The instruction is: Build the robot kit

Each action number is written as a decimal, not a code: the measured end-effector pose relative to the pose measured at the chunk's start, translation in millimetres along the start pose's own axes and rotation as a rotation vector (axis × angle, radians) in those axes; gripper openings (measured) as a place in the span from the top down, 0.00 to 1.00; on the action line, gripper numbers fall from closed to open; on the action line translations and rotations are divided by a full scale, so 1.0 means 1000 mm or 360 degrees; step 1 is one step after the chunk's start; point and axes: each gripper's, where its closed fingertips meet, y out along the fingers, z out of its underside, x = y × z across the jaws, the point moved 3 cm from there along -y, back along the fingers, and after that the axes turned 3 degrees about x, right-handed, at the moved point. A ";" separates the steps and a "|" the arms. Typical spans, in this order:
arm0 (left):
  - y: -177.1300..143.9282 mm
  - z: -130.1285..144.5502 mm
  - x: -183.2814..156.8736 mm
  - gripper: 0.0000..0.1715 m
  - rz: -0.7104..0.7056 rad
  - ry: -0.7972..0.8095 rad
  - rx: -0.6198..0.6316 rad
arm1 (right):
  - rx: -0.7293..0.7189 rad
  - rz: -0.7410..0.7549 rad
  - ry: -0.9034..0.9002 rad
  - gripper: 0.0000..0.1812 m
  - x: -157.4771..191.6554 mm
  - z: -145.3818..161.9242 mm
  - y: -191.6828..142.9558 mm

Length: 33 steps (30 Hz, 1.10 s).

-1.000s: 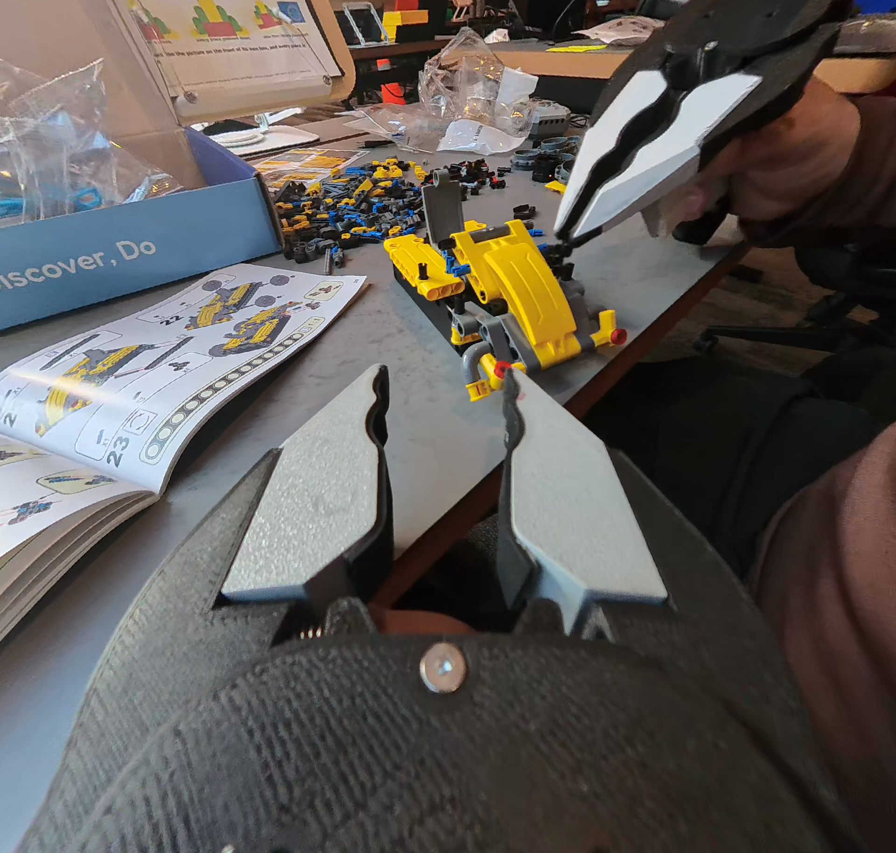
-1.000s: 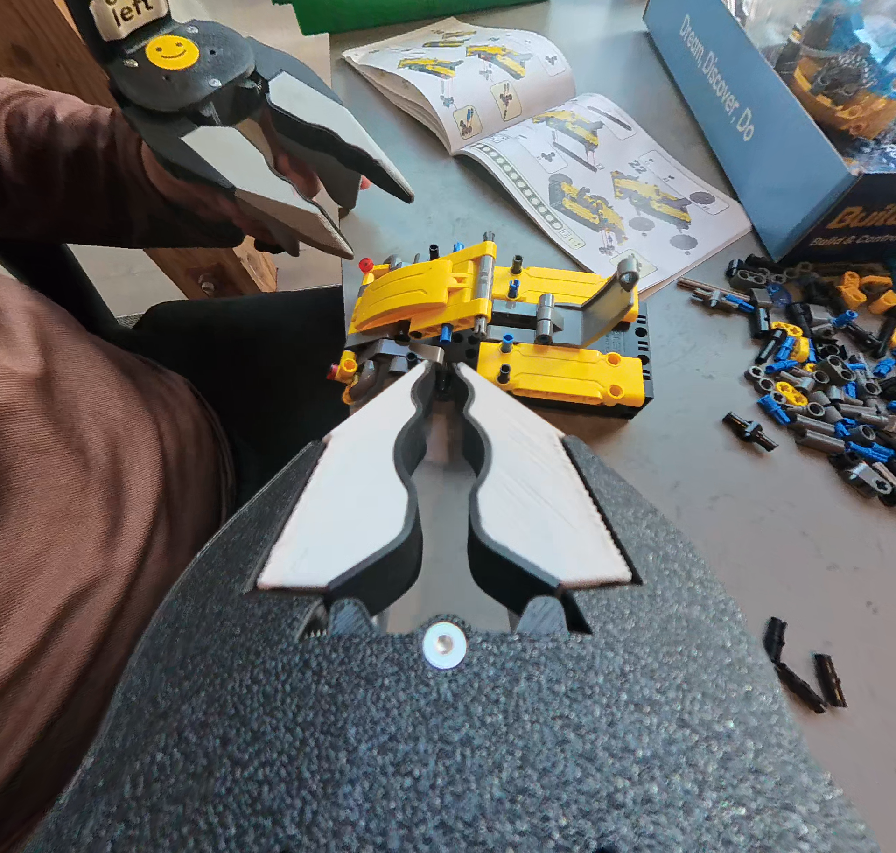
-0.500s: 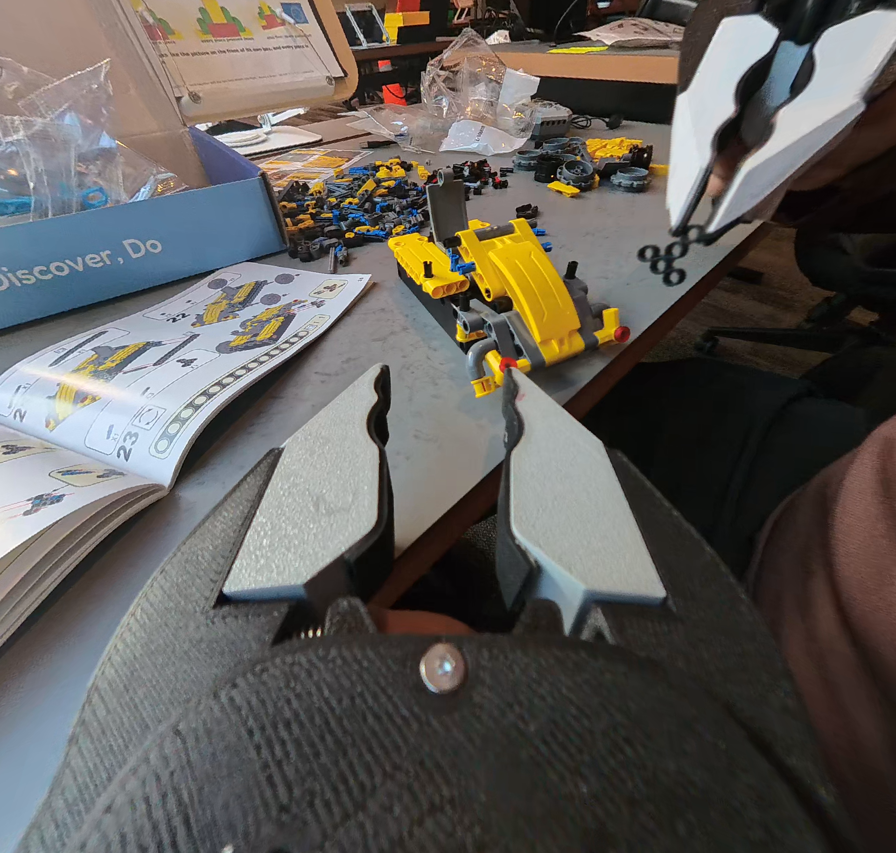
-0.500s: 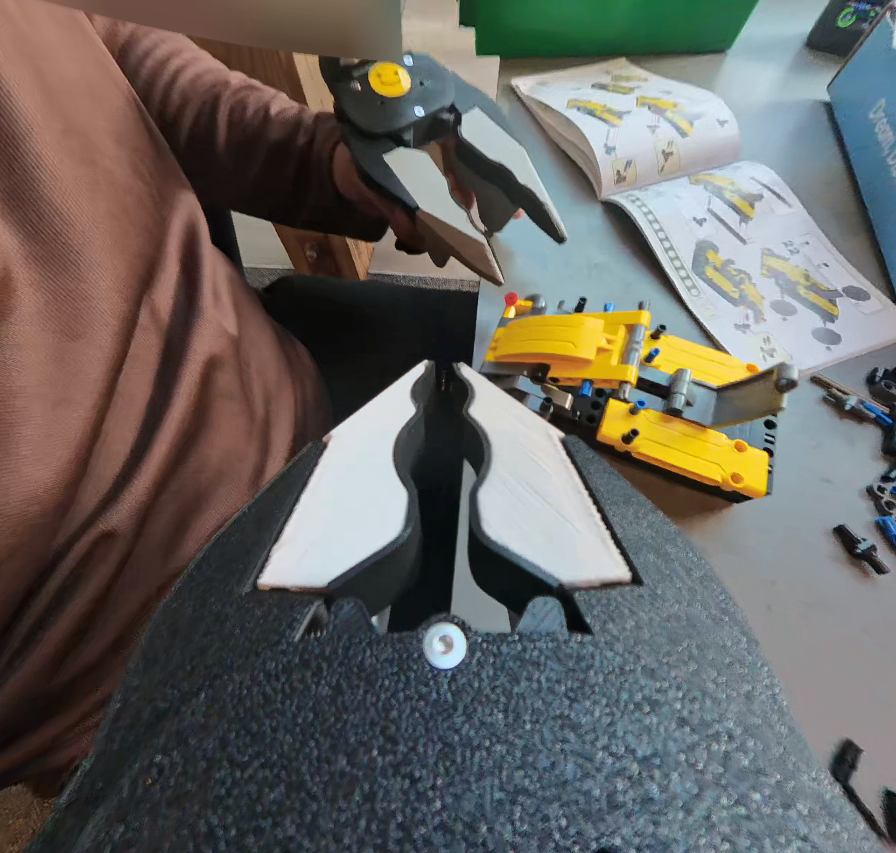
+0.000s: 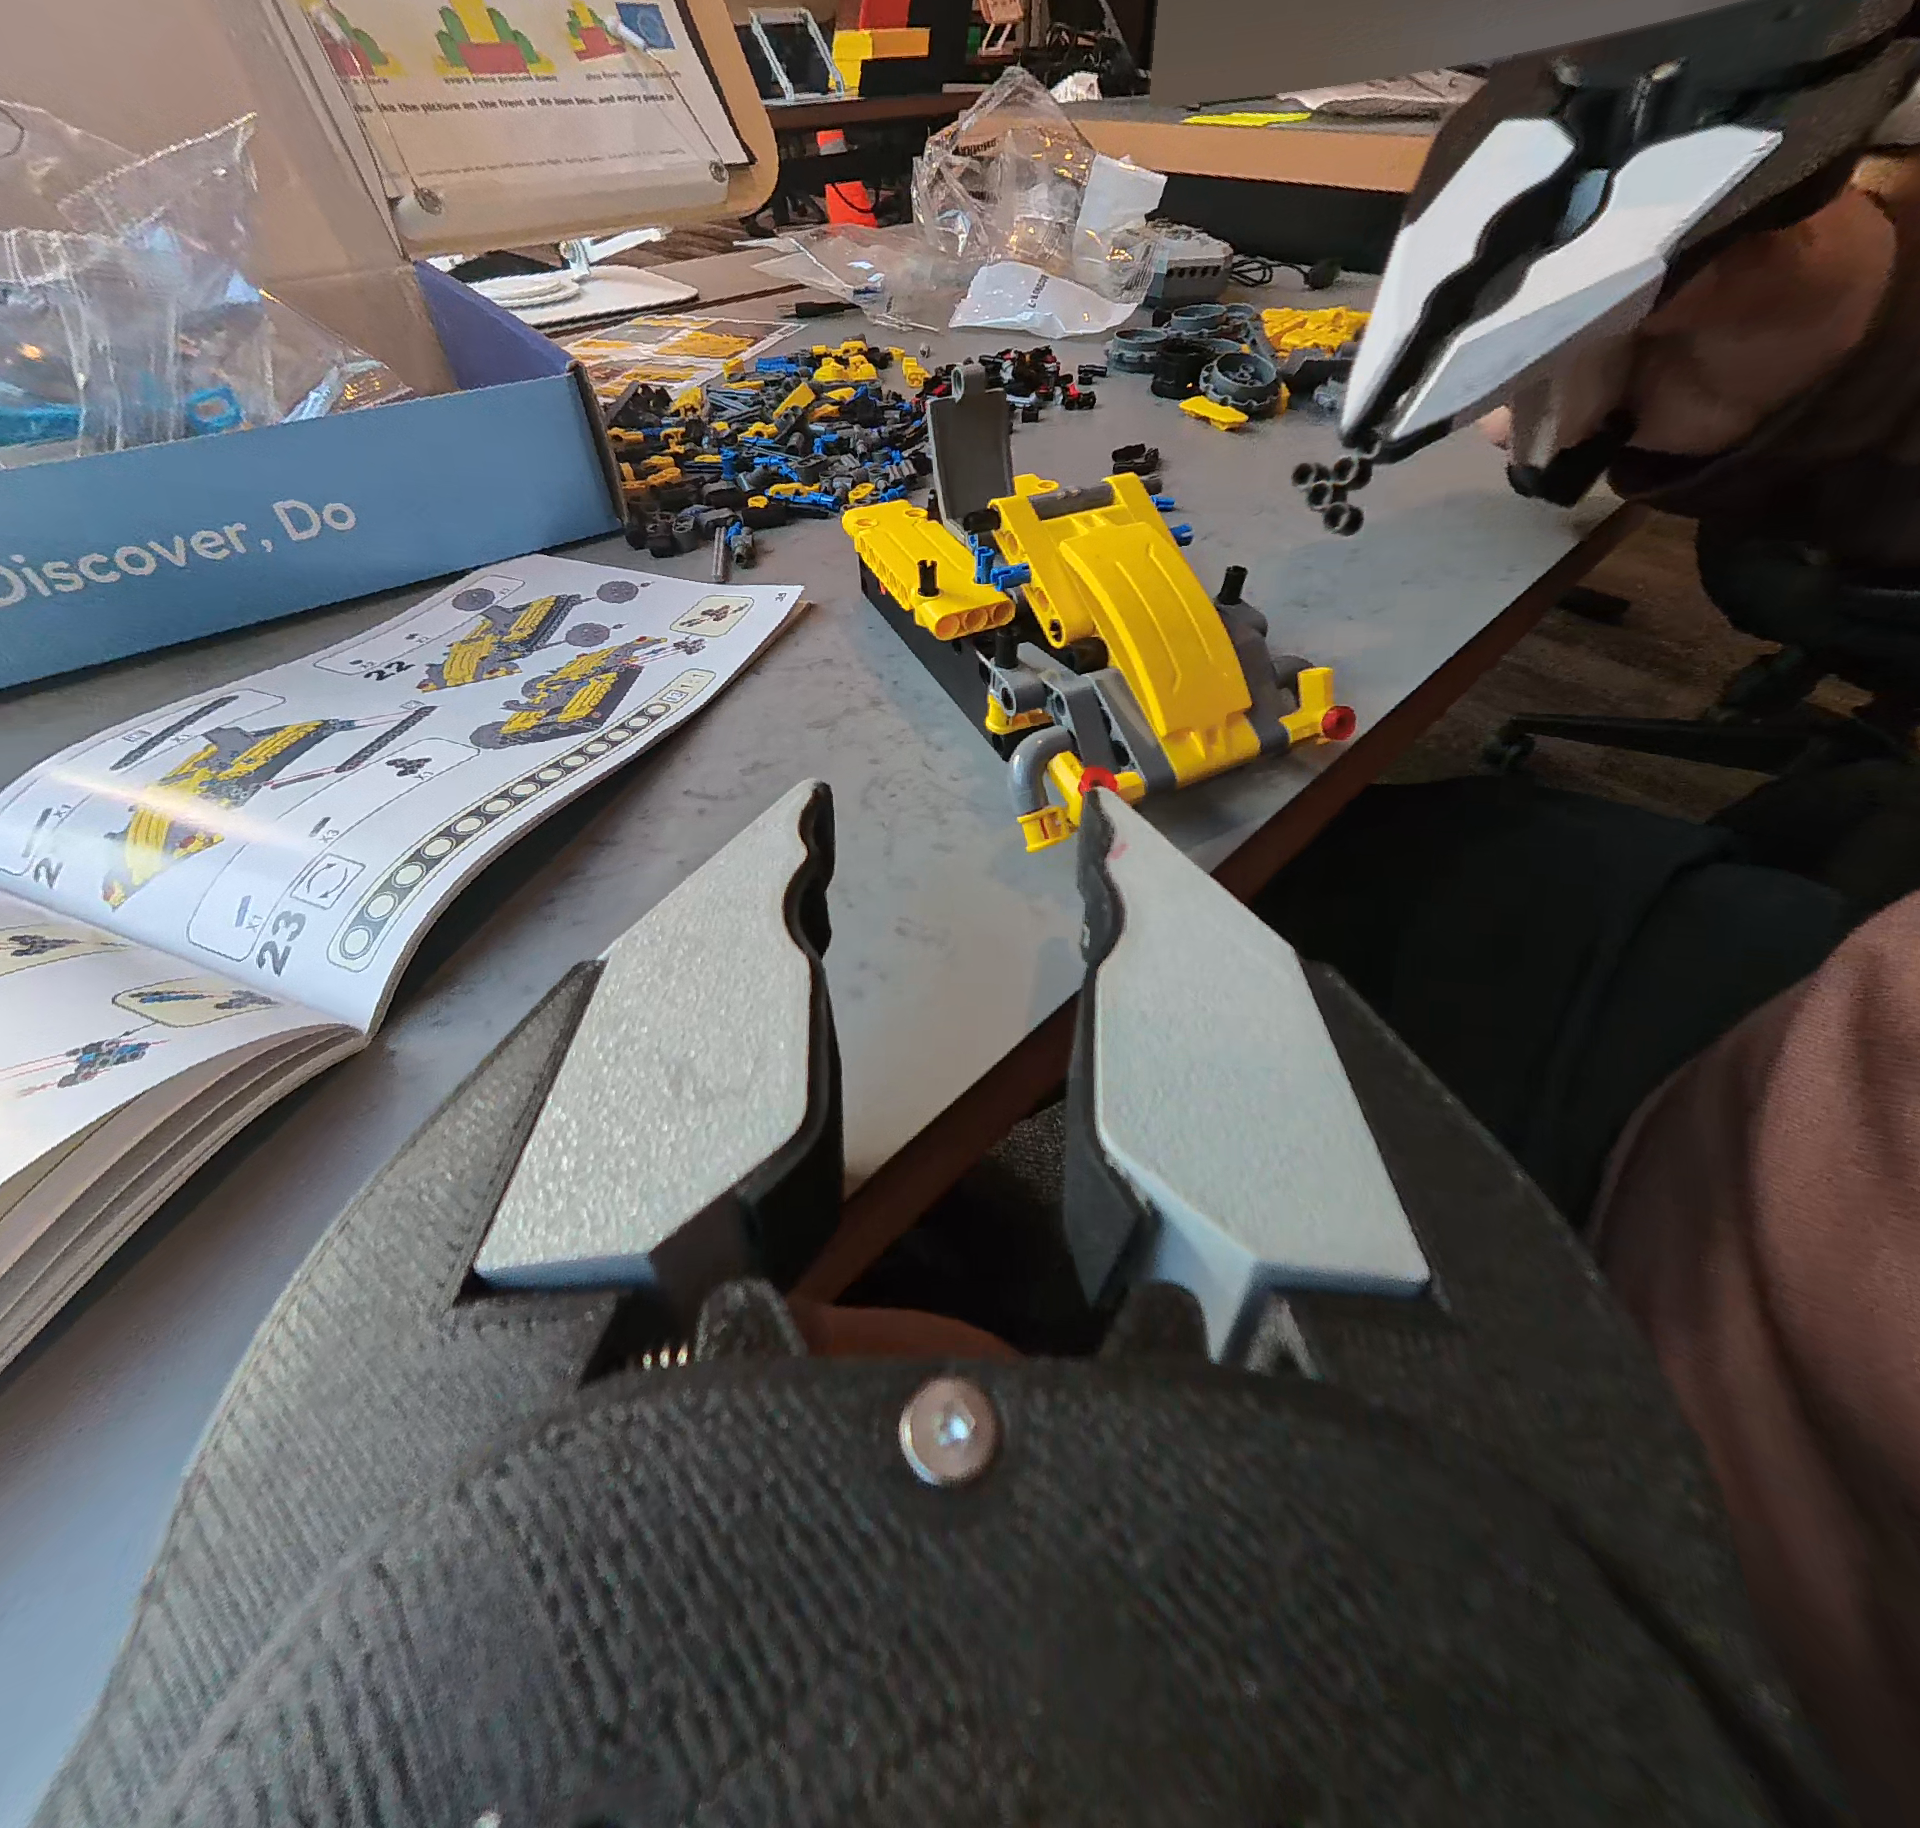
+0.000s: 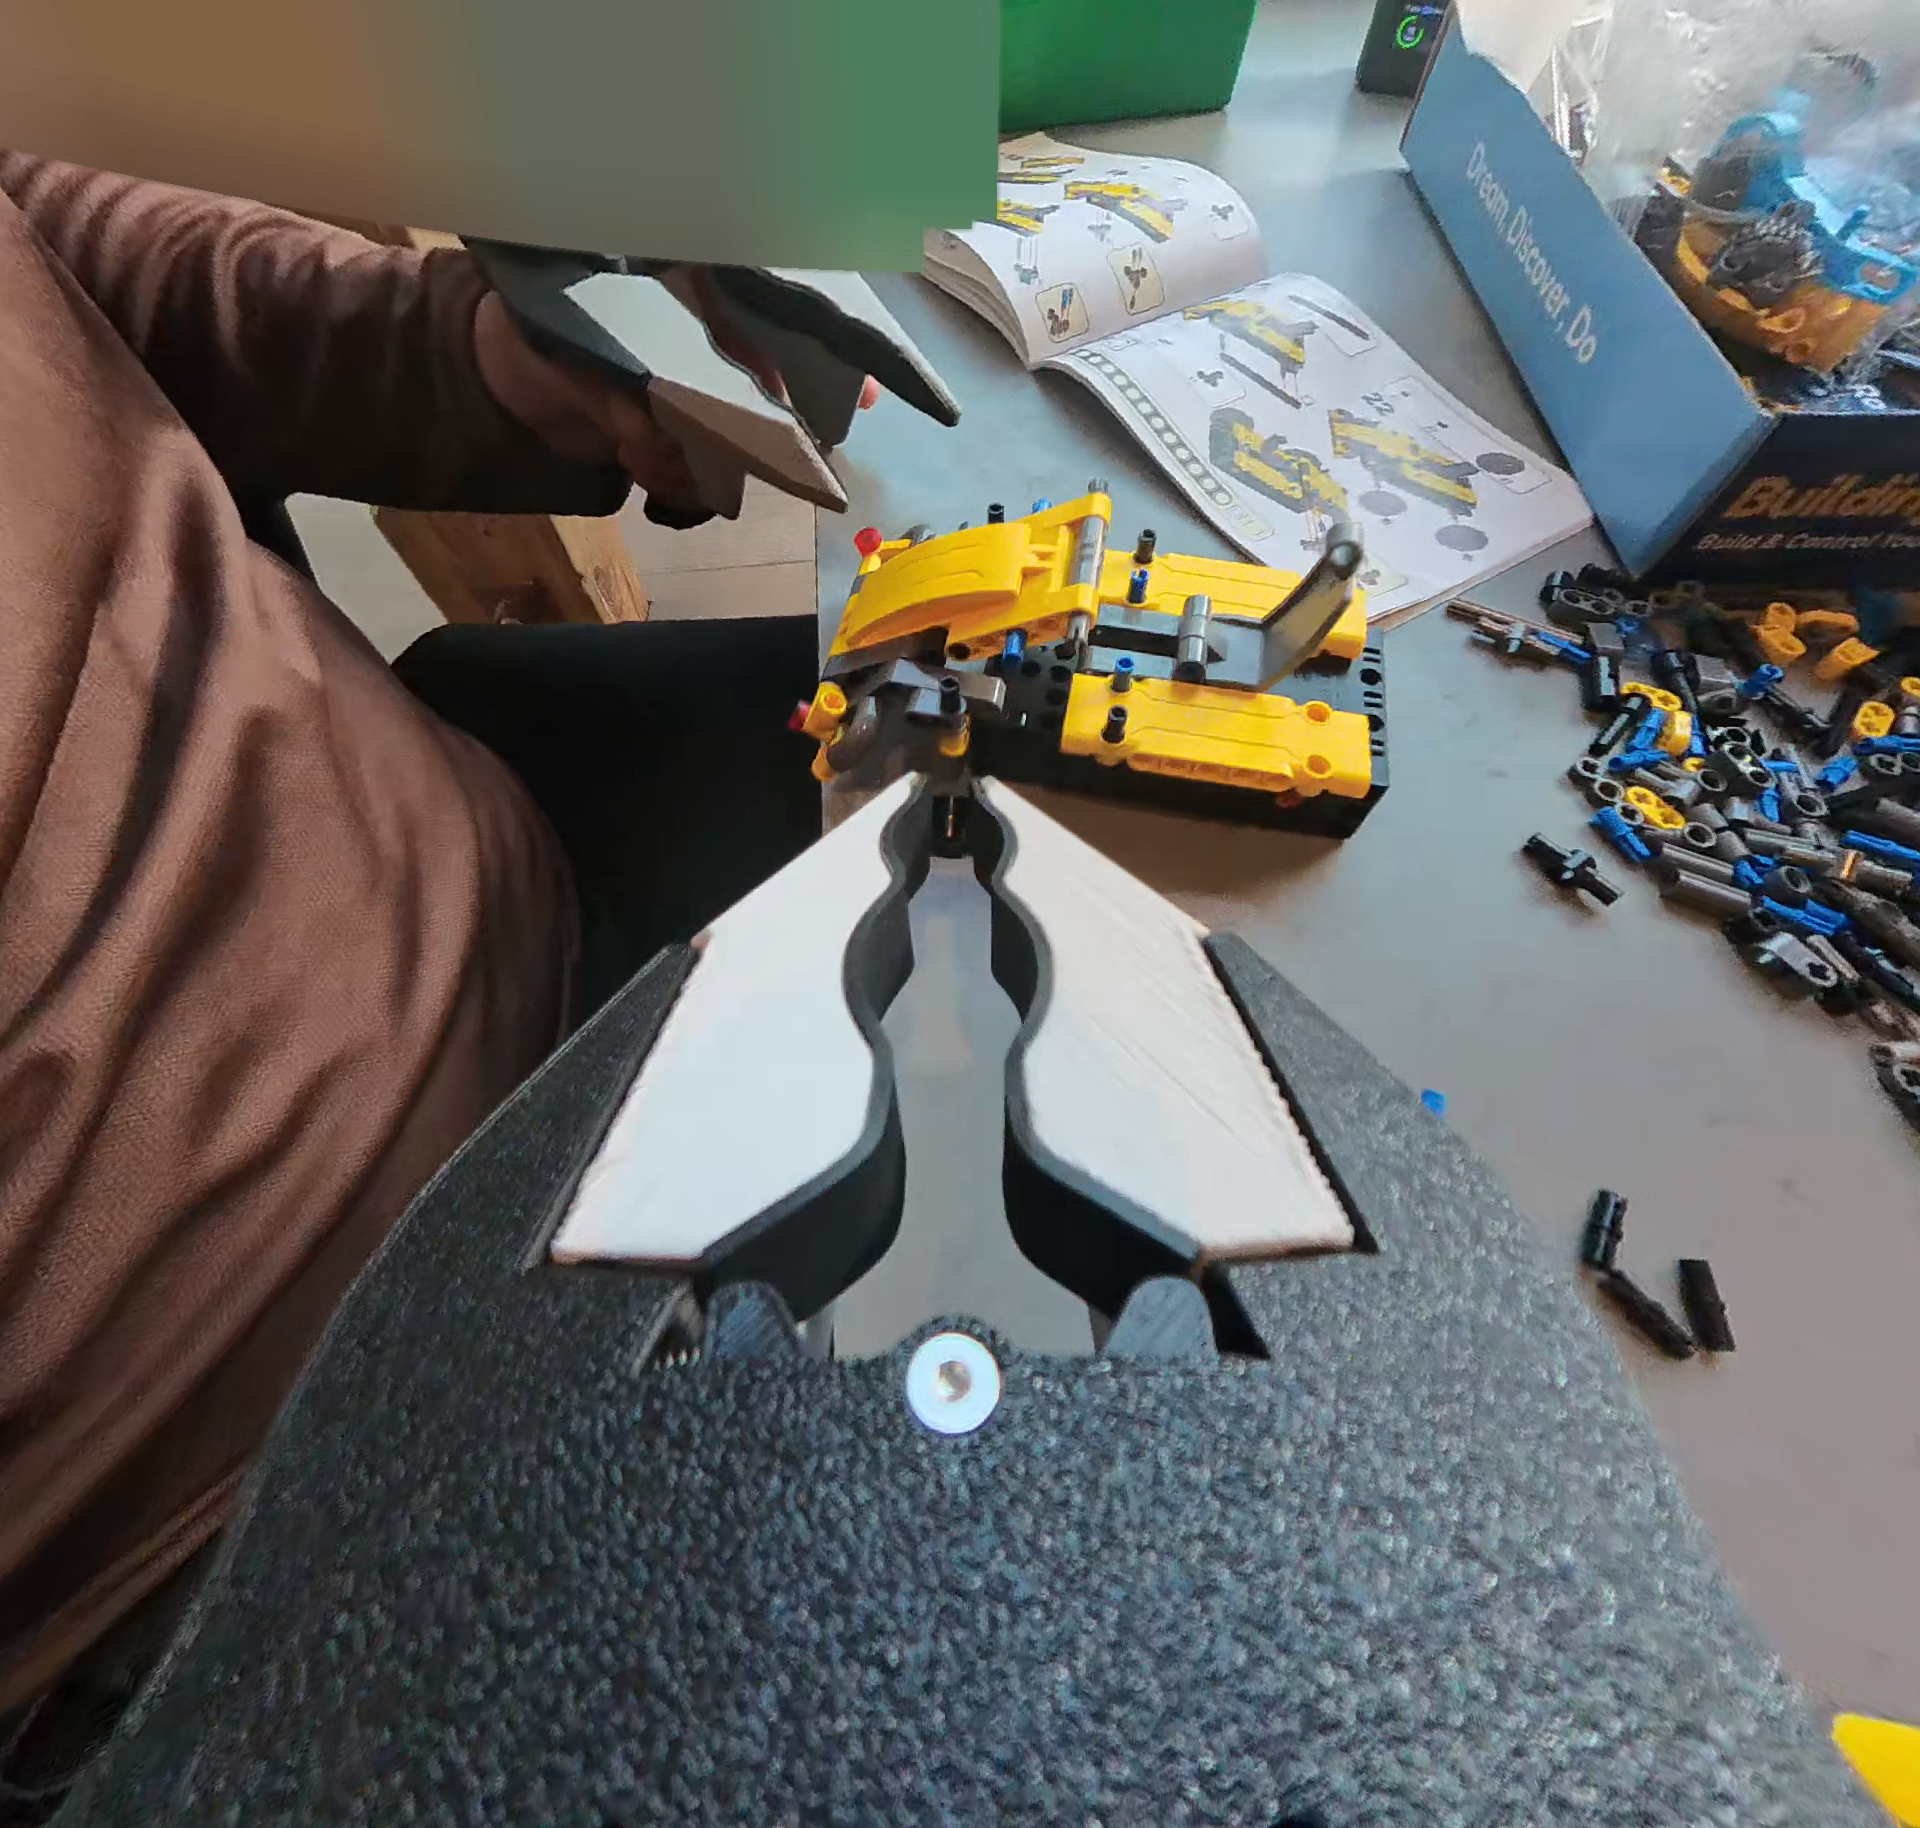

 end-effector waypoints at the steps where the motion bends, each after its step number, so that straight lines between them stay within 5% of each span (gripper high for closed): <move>1: 0.000 0.000 -0.001 0.74 0.0005 -0.0002 -0.0001 | 0.0006 0.0001 0.0000 0.98 0.000 0.002 0.000; 33: -0.001 0.000 -0.004 0.74 0.0037 -0.0014 -0.0012 | 0.0136 -0.0066 0.0026 0.98 0.008 0.005 0.036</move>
